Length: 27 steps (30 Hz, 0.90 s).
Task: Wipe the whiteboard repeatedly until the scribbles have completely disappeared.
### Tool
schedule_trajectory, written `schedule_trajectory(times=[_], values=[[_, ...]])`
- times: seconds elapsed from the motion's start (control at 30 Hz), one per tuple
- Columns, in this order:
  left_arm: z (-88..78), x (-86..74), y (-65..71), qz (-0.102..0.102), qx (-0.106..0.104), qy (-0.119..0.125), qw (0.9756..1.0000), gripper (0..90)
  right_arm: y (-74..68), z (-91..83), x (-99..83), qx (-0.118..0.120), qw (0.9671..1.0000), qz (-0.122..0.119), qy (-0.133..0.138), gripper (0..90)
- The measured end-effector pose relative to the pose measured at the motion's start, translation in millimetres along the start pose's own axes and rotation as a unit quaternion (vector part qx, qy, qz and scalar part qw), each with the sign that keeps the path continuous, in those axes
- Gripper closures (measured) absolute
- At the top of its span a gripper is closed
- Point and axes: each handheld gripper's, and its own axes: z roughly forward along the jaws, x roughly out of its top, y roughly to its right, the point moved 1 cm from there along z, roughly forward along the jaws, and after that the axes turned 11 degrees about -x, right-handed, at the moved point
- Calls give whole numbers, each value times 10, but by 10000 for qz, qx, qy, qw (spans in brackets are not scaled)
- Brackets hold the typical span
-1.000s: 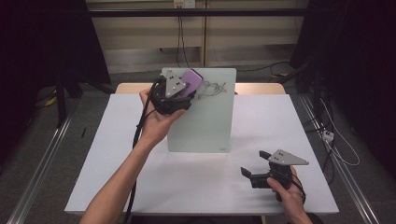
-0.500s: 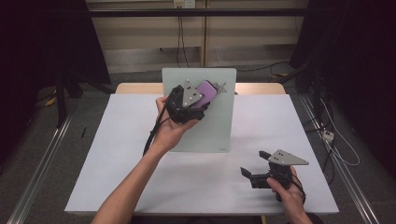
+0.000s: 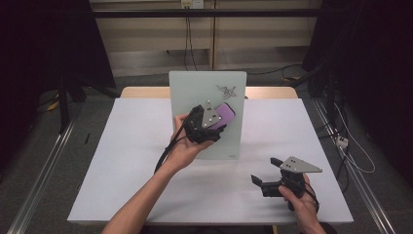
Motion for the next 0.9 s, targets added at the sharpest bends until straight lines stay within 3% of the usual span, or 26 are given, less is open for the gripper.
schedule_trajectory(times=[0.1, 0.3, 0.4, 0.67, 0.77, 0.83, 0.9], values=[[-37, 52, -69, -71, -101, 32, 9999, 409, 5, 1, 1, 13, 10000, -11, -4, 37], [-168, 183, -238, -254, 20, 262, 9993, 409, 11, -10, 4, 3, 10000, 4, 48, 36], [-249, 239, -327, -240, 121, 265, 9993, 408, 12, -13, 3, 20, 10000, 7, 58, 36], [-494, 321, -549, -433, 522, 382, 9970, 408, 14, -10, 2, 21, 10000, 1, 49, 36], [-521, 333, -592, -496, 518, 425, 9965, 409, 14, -2, 4, 16, 10000, 6, 31, 36], [-497, 338, -576, -459, 602, 409, 9963, 408, 9, 3, 6, 15, 10000, -10, 30, 36], [-468, 353, -550, -428, 557, 389, 9968, 408, 3, 3, 7, 12, 10000, -17, 27, 36]])
